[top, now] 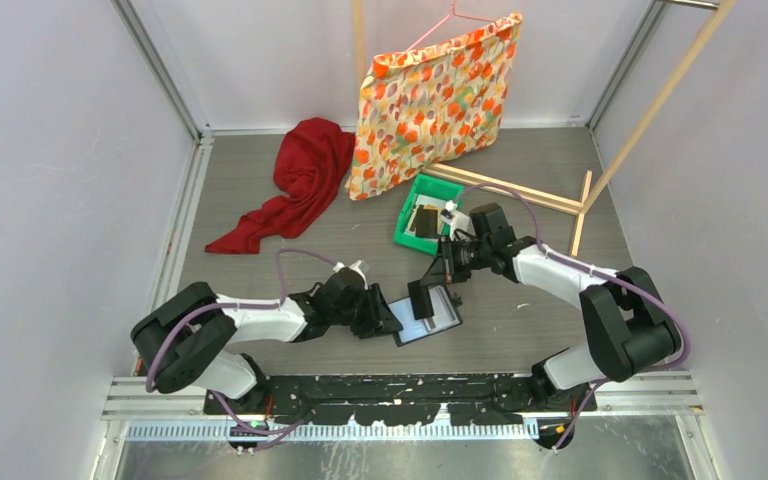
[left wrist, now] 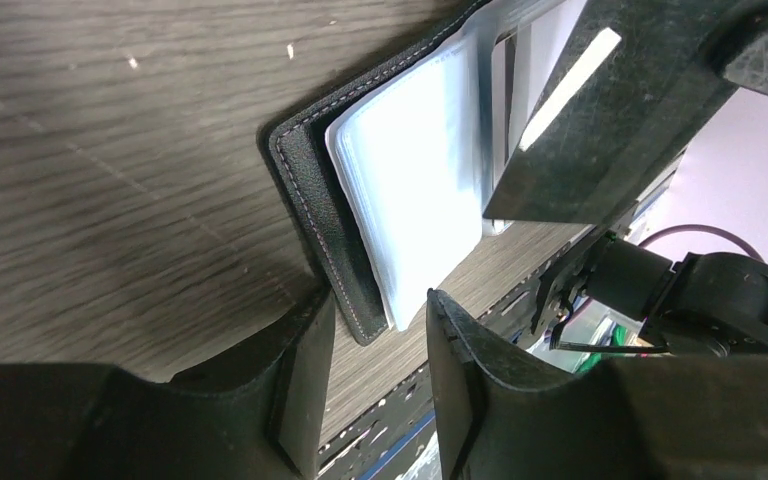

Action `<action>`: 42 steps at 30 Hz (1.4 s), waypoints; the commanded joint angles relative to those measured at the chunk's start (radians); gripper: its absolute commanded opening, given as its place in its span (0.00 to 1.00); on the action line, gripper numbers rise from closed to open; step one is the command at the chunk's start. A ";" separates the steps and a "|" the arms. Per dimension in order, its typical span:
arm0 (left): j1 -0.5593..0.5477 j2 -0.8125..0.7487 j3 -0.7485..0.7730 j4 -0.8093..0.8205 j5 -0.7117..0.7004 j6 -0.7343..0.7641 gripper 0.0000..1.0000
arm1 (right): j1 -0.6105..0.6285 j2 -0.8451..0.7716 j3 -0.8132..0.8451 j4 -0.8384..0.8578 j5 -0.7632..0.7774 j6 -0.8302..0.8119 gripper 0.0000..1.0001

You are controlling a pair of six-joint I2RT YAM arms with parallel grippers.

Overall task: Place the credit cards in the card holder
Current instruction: Insert the credit card into the card holder.

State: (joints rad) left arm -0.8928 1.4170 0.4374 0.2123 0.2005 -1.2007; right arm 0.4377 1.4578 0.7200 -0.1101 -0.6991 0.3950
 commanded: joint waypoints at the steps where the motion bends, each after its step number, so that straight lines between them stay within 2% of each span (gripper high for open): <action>1: -0.003 0.077 -0.026 -0.051 -0.088 0.051 0.43 | -0.022 -0.052 0.050 -0.094 0.037 -0.160 0.01; 6: -0.005 0.091 -0.048 -0.023 -0.097 0.058 0.45 | -0.052 -0.067 0.057 -0.117 0.073 -0.201 0.01; 27: -0.006 0.131 -0.064 0.027 -0.114 0.053 0.44 | -0.050 -0.013 -0.027 -0.050 0.069 -0.080 0.01; 35: -0.008 0.159 -0.066 0.023 -0.123 0.043 0.39 | -0.050 0.010 -0.054 -0.043 0.078 -0.039 0.01; 42: -0.008 0.160 -0.063 -0.004 -0.147 0.049 0.39 | -0.061 0.018 -0.055 -0.091 0.061 -0.017 0.01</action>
State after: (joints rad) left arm -0.8974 1.5150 0.4217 0.4259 0.1833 -1.2015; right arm 0.3817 1.4712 0.6685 -0.1814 -0.6220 0.3618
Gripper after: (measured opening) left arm 0.384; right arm 0.026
